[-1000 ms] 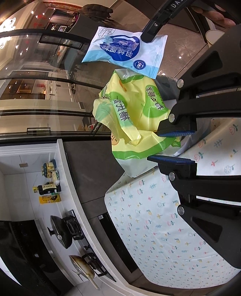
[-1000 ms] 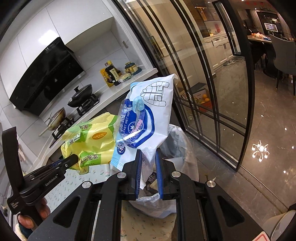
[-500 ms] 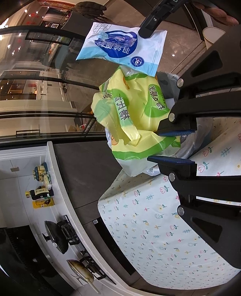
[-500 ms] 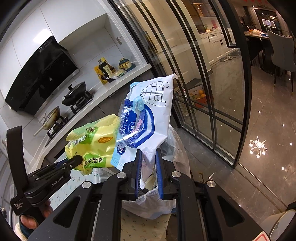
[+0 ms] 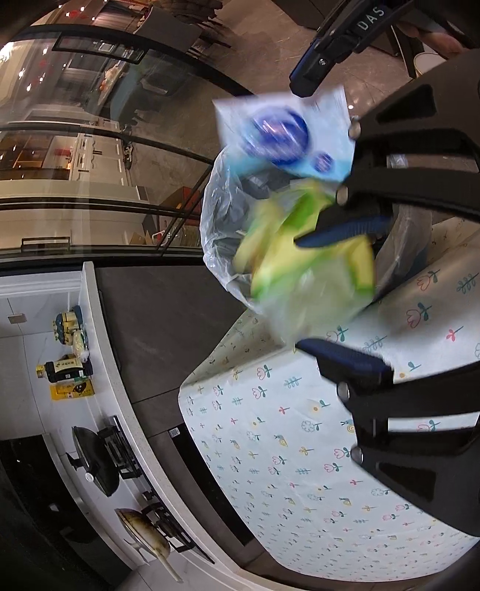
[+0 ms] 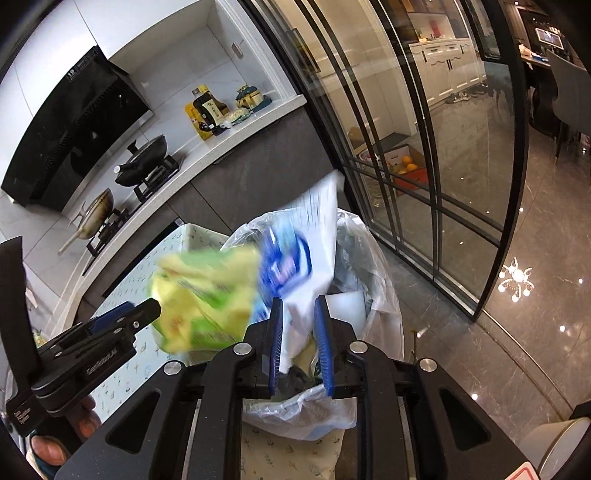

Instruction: Collect trash

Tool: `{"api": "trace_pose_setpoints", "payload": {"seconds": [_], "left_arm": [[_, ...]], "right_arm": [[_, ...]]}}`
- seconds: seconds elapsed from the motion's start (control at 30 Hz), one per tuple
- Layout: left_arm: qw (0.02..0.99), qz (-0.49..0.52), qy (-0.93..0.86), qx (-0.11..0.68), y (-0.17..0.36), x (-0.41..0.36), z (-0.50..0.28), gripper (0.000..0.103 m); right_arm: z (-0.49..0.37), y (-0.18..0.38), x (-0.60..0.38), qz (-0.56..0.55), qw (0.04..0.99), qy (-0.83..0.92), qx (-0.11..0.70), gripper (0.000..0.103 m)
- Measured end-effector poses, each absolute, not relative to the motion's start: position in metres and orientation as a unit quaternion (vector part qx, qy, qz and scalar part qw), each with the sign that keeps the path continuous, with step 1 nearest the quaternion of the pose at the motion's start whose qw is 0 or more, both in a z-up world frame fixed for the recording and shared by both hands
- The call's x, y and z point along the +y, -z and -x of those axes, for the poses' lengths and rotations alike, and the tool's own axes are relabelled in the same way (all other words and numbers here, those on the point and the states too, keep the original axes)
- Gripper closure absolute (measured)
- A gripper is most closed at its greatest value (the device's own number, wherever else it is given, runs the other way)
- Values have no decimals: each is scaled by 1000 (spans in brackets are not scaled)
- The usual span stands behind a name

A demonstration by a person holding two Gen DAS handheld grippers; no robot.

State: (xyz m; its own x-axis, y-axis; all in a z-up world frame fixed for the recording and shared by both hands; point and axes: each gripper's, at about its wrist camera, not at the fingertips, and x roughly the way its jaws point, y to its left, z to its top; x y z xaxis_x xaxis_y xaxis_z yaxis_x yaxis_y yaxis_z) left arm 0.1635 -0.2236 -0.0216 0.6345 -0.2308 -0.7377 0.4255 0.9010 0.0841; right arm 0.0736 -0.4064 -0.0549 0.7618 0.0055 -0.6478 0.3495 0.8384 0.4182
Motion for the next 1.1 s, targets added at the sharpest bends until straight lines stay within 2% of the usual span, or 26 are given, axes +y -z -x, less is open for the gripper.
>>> {"api": "trace_pose_setpoints", "payload": {"seconds": [0.03, 0.13, 0.3, 0.43, 0.67, 0.9, 1.03, 1.1], "left_arm": [[898, -124, 182, 381, 21, -222, -163, 42], [899, -125, 184, 378, 20, -220, -163, 41], [899, -123, 182, 378, 18, -217, -163, 40], [903, -118, 178, 373, 12, -212, -160, 32], [907, -108, 175, 369, 1, -202, -146, 31], [910, -105, 172, 362, -11, -191, -124, 27], [916, -100, 163, 353, -19, -183, -111, 17], [917, -100, 161, 350, -22, -180, -104, 17]], "right_arm": [[-76, 55, -406, -268, 899, 96, 332, 74], [-80, 55, -403, -269, 900, 99, 330, 67], [-79, 51, -399, -267, 901, 97, 328, 64], [-75, 44, -396, -257, 905, 97, 324, 60], [-63, 25, -384, -229, 914, 95, 320, 56], [-46, 3, -364, -191, 922, 97, 322, 44], [-34, -6, -352, -171, 925, 96, 326, 37], [-29, -8, -347, -163, 926, 95, 326, 35]]}}
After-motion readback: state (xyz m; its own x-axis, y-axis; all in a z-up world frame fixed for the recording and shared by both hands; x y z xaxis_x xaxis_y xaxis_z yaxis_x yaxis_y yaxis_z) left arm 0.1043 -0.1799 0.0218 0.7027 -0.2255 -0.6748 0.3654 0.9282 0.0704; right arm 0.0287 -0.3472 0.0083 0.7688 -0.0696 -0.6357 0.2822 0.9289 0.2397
